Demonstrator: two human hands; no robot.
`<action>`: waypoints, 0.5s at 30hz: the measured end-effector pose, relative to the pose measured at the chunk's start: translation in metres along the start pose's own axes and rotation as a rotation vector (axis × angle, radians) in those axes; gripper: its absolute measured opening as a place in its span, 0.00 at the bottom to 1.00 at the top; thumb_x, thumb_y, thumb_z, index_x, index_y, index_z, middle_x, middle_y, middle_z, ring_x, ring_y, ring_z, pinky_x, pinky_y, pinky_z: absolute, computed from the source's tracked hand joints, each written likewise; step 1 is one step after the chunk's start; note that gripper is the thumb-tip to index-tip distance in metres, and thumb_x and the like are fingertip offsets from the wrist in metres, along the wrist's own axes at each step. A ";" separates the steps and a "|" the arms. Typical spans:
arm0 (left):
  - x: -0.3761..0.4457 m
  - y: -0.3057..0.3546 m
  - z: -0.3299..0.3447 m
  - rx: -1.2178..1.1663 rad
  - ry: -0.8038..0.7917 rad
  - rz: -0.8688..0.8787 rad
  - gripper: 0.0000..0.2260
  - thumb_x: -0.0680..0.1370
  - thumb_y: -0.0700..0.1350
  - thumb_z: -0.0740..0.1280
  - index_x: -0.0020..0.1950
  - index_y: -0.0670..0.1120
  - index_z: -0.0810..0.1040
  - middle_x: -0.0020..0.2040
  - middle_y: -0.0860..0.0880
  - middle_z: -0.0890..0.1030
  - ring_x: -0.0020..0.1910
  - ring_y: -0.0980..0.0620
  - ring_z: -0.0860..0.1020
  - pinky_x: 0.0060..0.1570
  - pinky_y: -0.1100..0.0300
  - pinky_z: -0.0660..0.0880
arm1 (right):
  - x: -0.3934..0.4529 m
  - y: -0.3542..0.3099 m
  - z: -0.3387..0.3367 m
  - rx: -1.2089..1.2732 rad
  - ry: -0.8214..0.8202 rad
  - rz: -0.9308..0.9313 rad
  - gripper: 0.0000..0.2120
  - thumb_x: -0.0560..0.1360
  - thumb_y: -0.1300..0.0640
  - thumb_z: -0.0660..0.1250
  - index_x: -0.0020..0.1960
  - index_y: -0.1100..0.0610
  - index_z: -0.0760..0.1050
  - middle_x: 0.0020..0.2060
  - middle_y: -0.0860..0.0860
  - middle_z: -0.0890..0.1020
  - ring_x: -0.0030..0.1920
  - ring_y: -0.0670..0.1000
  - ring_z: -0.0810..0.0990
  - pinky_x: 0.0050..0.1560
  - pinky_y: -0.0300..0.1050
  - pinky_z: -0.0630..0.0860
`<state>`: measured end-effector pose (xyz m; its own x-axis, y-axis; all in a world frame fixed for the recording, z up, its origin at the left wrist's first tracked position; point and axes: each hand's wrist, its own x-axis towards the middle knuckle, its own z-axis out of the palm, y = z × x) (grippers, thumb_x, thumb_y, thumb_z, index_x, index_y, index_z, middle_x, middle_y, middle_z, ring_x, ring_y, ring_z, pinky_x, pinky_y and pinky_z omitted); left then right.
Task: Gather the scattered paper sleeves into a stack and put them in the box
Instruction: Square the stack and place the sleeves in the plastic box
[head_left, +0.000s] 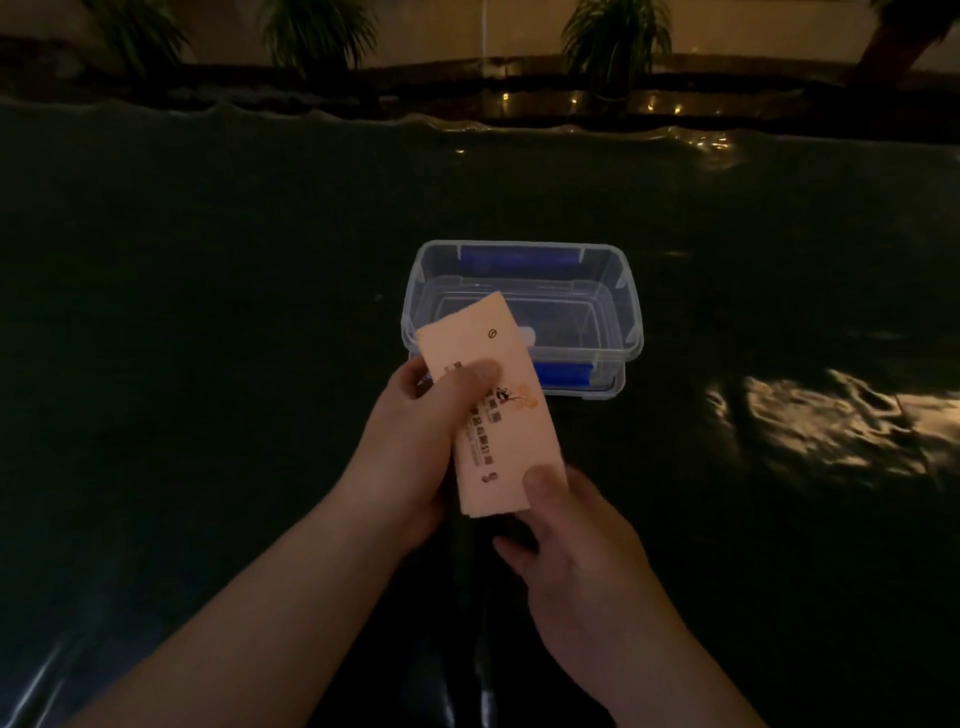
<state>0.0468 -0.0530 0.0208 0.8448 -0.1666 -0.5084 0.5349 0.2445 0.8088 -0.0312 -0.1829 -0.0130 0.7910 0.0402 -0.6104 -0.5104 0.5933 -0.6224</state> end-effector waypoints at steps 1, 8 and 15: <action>0.003 0.004 -0.002 0.035 -0.001 -0.012 0.34 0.60 0.52 0.75 0.66 0.53 0.73 0.40 0.51 0.89 0.39 0.51 0.89 0.29 0.56 0.83 | 0.003 -0.012 -0.001 -0.078 -0.003 -0.031 0.49 0.49 0.44 0.81 0.69 0.44 0.74 0.57 0.51 0.87 0.51 0.53 0.88 0.54 0.57 0.78; 0.036 0.042 0.000 0.202 -0.070 -0.056 0.26 0.64 0.54 0.75 0.61 0.52 0.77 0.37 0.51 0.89 0.35 0.52 0.88 0.27 0.57 0.81 | 0.047 -0.093 0.039 -0.508 -0.156 -0.138 0.35 0.71 0.47 0.75 0.75 0.43 0.66 0.56 0.53 0.86 0.53 0.55 0.87 0.56 0.61 0.82; 0.107 0.087 0.006 0.200 -0.057 -0.136 0.16 0.76 0.56 0.73 0.61 0.52 0.78 0.42 0.45 0.90 0.41 0.46 0.89 0.33 0.50 0.84 | 0.115 -0.131 0.063 -0.344 -0.156 -0.066 0.16 0.75 0.50 0.74 0.62 0.46 0.78 0.52 0.56 0.88 0.52 0.60 0.87 0.53 0.64 0.83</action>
<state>0.1831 -0.0551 0.0385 0.7604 -0.2399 -0.6035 0.6260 0.0234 0.7795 0.1481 -0.2048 0.0290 0.8545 0.1486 -0.4977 -0.5187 0.2957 -0.8022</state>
